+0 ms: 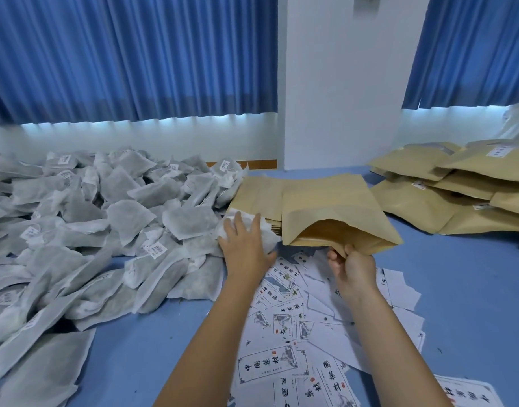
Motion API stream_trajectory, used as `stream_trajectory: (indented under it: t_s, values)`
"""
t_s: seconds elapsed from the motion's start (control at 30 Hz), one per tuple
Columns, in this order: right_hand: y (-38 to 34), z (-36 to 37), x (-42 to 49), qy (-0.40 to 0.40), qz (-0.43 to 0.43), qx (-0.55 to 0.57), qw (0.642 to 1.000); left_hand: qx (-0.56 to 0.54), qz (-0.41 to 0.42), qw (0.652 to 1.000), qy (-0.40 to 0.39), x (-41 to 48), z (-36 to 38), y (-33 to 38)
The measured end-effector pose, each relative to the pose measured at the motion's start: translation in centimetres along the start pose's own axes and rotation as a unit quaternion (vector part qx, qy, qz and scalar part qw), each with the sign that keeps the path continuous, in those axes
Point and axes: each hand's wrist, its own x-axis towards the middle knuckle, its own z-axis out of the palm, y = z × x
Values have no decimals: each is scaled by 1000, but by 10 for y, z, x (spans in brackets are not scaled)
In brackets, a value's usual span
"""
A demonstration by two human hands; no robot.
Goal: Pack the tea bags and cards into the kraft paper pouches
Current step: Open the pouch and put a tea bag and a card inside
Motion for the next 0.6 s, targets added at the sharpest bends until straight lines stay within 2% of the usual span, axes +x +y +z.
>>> stream_trajectory:
  t_s: [0.07,0.13,0.27,0.4,0.5,0.53,0.6]
  values:
    - [-1,0,-1,-6,4,-2,1000,23,-30,997,-65,11,7,1]
    - [-1,0,-1,-13,9,-4,1000,24,-49,996,-77,16,9,3]
    - [-2,0,0,-21,22,-3,1000,-16,-18,999,22,3,15,0]
    - [-2,0,2,-21,27,-3,999,-179,-42,974,128,-2,7,-12]
    - [-3,0,1,-26,28,21,999,-341,-62,913,214,0,-4,-16]
    - [-3,1,1,-29,26,37,999,-429,-73,875,213,0,-9,-17]
    - [-4,3,0,-43,17,65,997,-624,-107,758,156,0,-21,-16]
